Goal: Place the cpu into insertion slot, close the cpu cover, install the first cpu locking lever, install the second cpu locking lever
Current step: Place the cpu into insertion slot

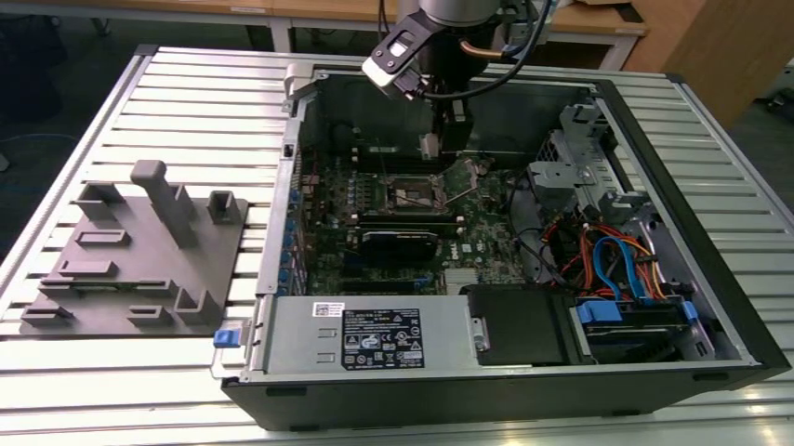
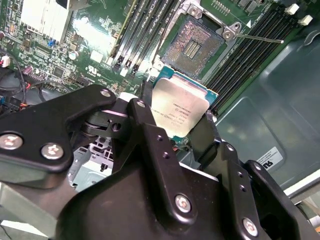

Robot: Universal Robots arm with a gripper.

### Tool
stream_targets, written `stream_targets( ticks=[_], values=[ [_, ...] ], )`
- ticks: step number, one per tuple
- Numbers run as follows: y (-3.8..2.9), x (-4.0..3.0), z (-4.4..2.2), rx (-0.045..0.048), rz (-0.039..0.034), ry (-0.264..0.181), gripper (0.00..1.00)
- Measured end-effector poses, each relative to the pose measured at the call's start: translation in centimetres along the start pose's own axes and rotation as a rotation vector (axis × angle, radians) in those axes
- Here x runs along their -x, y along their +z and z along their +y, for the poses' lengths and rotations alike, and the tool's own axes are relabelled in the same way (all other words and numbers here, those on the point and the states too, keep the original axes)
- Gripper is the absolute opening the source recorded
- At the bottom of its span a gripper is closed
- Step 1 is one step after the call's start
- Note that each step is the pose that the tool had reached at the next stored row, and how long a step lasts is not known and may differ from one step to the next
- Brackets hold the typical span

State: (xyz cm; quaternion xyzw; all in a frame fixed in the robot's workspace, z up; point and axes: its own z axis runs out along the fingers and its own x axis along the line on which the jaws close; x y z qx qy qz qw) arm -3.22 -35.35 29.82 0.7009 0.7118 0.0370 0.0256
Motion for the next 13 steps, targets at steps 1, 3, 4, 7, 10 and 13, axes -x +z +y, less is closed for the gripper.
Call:
stream_targets(
  ticks=[1, 3, 4, 7, 10, 13],
  values=[
    [0.00, 0.00, 0.00, 0.0000, 0.0000, 0.000, 0.54],
    [0.00, 0.00, 0.00, 0.0000, 0.0000, 0.000, 0.54],
    [0.00, 0.00, 0.00, 0.0000, 0.0000, 0.000, 0.54],
    [0.01, 0.00, 0.00, 0.0000, 0.0000, 0.000, 0.54],
    [0.09, -0.05, -0.01, 0.0002, -0.0005, 0.008, 0.54],
    [0.42, -0.18, -0.03, 0.0002, -0.0014, 0.017, 0.54]
  ],
)
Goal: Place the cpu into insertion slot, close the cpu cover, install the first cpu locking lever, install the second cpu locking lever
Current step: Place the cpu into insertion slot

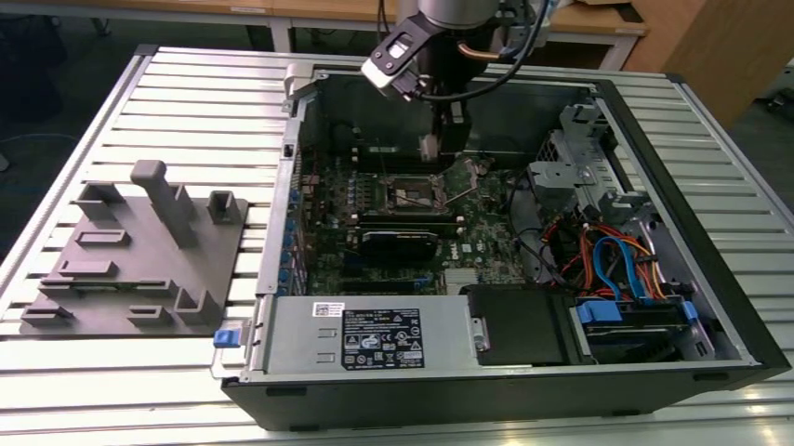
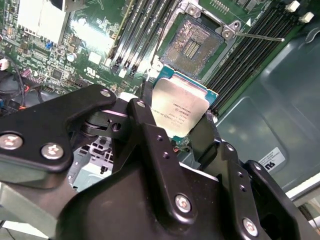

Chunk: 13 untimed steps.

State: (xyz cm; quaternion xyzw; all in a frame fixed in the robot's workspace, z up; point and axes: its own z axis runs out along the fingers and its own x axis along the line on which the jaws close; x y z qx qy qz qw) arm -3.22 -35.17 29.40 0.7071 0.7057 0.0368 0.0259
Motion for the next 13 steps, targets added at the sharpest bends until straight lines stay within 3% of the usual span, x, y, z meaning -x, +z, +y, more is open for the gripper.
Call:
stream_targets(
  ticks=[9, 13],
  values=[
    [1.59, -0.23, -0.21, -0.0008, 0.0000, 0.000, 0.54],
    [1.96, -0.22, -0.30, -0.0156, -0.0002, 0.000, 0.54]
  ],
)
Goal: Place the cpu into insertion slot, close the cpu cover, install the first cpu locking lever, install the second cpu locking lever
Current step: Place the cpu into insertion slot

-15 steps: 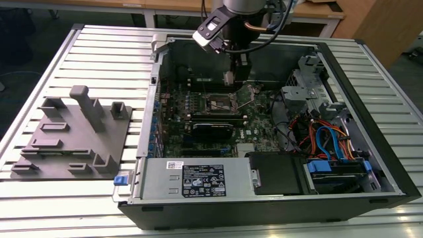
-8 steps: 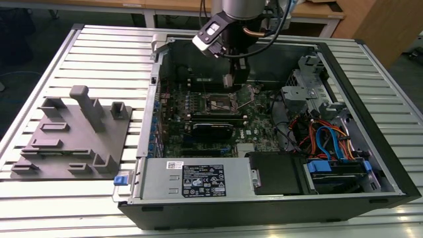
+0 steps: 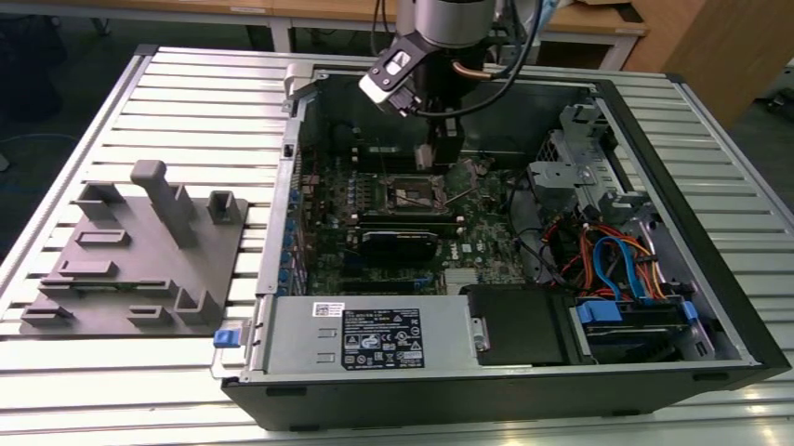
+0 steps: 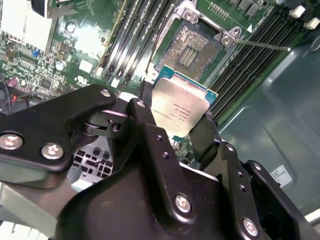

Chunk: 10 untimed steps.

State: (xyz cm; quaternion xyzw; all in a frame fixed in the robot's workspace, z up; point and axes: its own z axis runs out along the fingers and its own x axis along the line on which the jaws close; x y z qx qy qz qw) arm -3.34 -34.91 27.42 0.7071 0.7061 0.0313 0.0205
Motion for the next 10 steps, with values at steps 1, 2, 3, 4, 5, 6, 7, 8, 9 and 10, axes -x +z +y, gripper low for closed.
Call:
stream_targets(
  ticks=[1, 2, 3, 4, 5, 6, 7, 8, 9, 10],
  values=[
    [0.13, 0.00, -0.02, -0.0020, 0.0001, -0.001, 0.54],
    [0.26, 0.00, -0.05, -0.0030, 0.0006, -0.006, 0.54],
    [0.43, 0.00, -0.08, -0.0032, 0.0017, -0.017, 0.54],
    [0.59, 0.01, -0.10, -0.0034, 0.0029, -0.030, 0.54],
    [0.74, 0.01, -0.12, -0.0036, 0.0044, -0.044, 0.54],
    [0.88, 0.01, -0.14, -0.0038, 0.0060, -0.057, 0.54],
    [0.98, 0.01, -0.16, -0.0040, 0.0073, -0.069, 0.54],
    [1.02, 0.02, -0.16, -0.0041, 0.0078, -0.078, 0.54],
    [1.02, 0.02, -0.16, -0.0042, 0.0079, -0.080, 0.54],
    [1.02, 0.02, -0.16, -0.0043, 0.0079, -0.080, 0.54]
  ],
)
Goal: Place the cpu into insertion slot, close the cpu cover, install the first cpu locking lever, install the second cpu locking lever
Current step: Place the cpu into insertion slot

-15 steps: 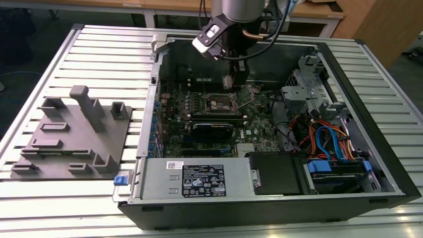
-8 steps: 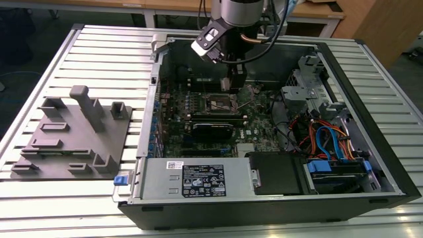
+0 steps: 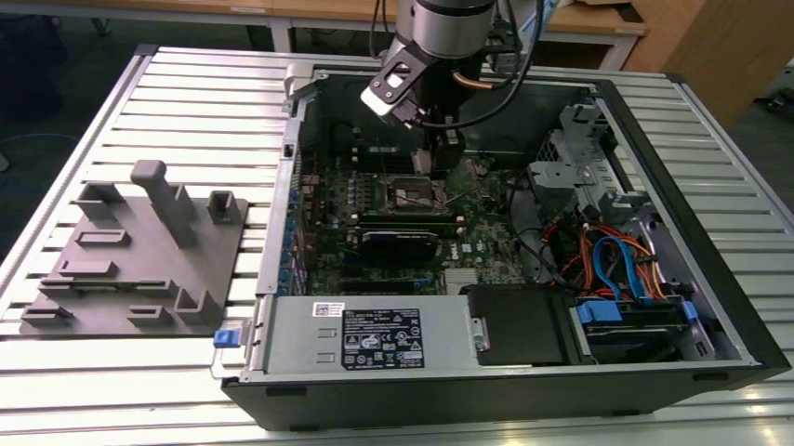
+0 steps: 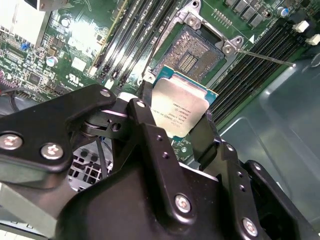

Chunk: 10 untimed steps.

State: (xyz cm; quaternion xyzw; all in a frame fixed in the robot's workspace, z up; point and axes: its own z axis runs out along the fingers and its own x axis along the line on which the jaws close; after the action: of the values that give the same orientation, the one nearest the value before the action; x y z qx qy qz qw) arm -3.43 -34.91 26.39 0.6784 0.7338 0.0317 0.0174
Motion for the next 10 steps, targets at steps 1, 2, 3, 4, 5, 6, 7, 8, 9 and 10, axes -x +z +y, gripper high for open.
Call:
stream_targets(
  ticks=[1, 2, 3, 4, 5, 6, 7, 8, 9, 10],
  values=[
    [0.00, 0.00, 0.00, 0.0000, 0.0001, 0.000, 0.54],
    [0.01, 0.00, 0.00, 0.0001, 0.0001, 0.000, 0.54],
    [0.01, 0.00, 0.00, 0.0001, 0.0002, 0.000, 0.54],
    [0.01, 0.00, 0.00, 0.0001, 0.0003, 0.000, 0.54],
    [0.01, 0.00, 0.00, 0.0002, 0.0002, 0.000, 0.54],
    [0.01, 0.00, 0.00, 0.0001, 0.0002, 0.000, 0.54],
    [0.01, 0.00, 0.00, 0.0001, 0.0002, 0.000, 0.54],
    [0.01, 0.00, 0.00, 0.0001, 0.0002, 0.000, 0.54],
    [0.01, 0.00, 0.00, 0.0002, 0.0003, 0.000, 0.54],
    [0.01, 0.00, 0.00, 0.0001, 0.0002, 0.000, 0.54]
  ],
)
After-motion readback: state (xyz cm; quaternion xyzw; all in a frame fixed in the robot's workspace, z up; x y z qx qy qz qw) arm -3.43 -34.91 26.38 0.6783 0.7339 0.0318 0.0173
